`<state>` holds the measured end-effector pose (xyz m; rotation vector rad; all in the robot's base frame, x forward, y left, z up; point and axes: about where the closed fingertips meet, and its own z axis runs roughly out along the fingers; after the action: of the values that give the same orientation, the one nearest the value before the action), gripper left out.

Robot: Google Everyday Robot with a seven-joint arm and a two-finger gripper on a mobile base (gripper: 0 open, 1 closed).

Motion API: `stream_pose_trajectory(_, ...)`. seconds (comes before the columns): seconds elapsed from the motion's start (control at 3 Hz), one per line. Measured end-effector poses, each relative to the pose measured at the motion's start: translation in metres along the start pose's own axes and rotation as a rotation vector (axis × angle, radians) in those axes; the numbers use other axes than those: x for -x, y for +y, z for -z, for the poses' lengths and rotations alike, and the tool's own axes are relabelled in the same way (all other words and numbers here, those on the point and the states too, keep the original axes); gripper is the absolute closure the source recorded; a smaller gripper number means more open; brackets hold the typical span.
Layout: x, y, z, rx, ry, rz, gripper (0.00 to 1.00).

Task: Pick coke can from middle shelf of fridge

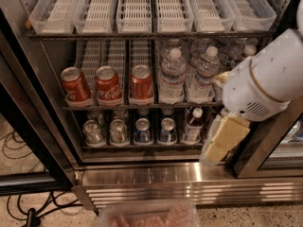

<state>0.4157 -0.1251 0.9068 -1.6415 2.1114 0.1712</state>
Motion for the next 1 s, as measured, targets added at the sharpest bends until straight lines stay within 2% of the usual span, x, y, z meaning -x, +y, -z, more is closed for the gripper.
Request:
stream_pose_trajectory(0.33, 0.0128, 0.0177, -0.022, 0.028, -0.044, 0.03, 0.0)
stream_pose_trajectory(1.0, 0.0161, 0.021, -0.0258, 0.016, -0.068, 0.017, 0.0)
